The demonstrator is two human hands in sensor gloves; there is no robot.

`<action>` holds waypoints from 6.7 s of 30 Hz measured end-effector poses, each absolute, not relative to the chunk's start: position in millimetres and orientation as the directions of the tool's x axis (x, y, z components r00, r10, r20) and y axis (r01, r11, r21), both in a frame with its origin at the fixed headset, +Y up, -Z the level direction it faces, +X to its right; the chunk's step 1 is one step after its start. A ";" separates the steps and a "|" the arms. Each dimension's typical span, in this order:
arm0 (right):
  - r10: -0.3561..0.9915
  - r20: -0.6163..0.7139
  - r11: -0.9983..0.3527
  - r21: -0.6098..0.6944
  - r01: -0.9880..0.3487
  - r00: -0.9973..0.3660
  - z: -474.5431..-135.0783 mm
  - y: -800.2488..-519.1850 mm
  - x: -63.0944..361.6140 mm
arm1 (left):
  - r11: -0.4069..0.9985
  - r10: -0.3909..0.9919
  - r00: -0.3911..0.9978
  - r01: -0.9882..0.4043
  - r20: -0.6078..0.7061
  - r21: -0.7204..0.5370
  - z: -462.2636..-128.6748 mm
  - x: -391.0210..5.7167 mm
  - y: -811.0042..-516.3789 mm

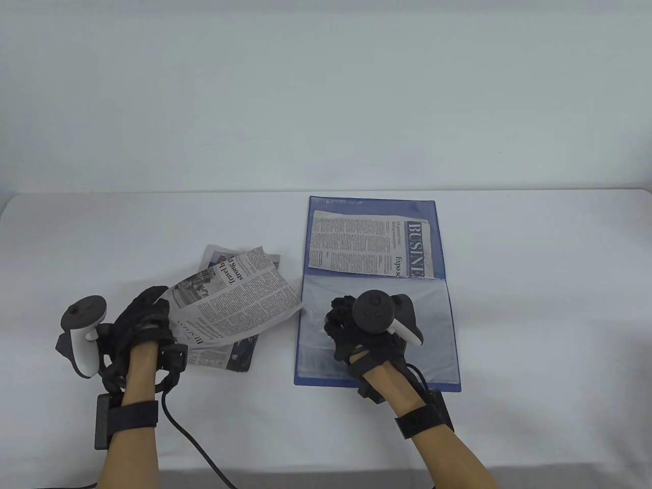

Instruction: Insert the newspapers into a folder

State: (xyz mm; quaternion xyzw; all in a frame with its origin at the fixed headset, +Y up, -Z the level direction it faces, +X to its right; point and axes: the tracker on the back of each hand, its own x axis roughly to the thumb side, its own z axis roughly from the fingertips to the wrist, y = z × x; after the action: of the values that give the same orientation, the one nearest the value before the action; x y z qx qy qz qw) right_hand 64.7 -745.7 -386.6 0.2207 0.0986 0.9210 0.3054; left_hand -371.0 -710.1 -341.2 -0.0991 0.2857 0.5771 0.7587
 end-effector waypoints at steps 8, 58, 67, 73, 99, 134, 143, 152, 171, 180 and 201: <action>0.607 0.348 -0.793 0.317 -0.520 -0.714 -386.4 -745.2 64.4 | 0.269 0.840 0.165 -0.954 -0.517 0.132 -343.9 -366.6 -709.1; 0.627 0.341 -0.777 0.338 -0.531 -0.701 -386.8 -742.7 63.9 | 0.030 0.804 0.132 -0.983 -0.580 -0.182 -371.2 -316.4 -755.6; 0.599 0.356 -0.798 0.342 -0.496 -0.718 -383.9 -745.0 60.1 | 0.559 0.665 0.618 -0.784 -0.419 -0.270 -374.4 -266.3 -747.8; 0.595 0.358 -0.801 0.343 -0.490 -0.720 -383.5 -745.0 59.4 | 0.690 0.377 0.738 -0.627 -0.559 -0.362 -366.9 -239.1 -740.4; 0.619 0.353 -0.784 0.332 -0.525 -0.701 -385.1 -739.0 61.0 | -0.033 0.962 0.099 -0.885 -0.256 -0.465 -373.9 -181.0 -777.5; 0.830 0.368 -0.533 0.302 -0.791 -0.418 -385.1 -691.5 99.7 | 0.316 0.879 0.421 -0.865 -0.222 -0.389 -389.2 -163.1 -742.8; 0.781 0.547 -0.478 0.213 -0.852 -0.302 -358.2 -630.0 123.8 | -0.405 0.880 -0.329 -0.897 -0.342 -0.178 -441.3 -148.5 -745.9; 0.824 0.498 -0.425 0.224 -0.877 -0.272 -363.9 -638.2 134.7 | -0.474 0.840 -0.359 -0.850 -0.408 -0.228 -495.6 -122.8 -771.9; 0.826 0.383 -0.543 0.338 -0.769 -0.414 -376.4 -683.1 112.2 | -0.089 0.981 -0.018 -0.928 -0.194 -0.363 -431.4 -161.6 -752.9; 0.607 0.406 -0.786 0.428 -0.445 -0.683 -380.5 -735.1 59.8 | 0.010 0.994 0.047 -0.935 -0.098 -0.356 -362.7 -193.9 -742.6; 0.439 0.434 -0.889 0.336 -0.310 -0.787 -372.0 -745.1 44.8 | 0.568 0.712 0.695 -0.654 -0.100 -0.500 -352.4 -168.1 -753.3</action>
State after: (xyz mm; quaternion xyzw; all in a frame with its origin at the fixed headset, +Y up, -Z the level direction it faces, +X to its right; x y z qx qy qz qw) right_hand 44.8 -745.1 -372.0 0.2582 0.1245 0.9370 0.1997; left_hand -168.1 -753.3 -352.4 -0.2583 -0.0562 0.3866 0.8836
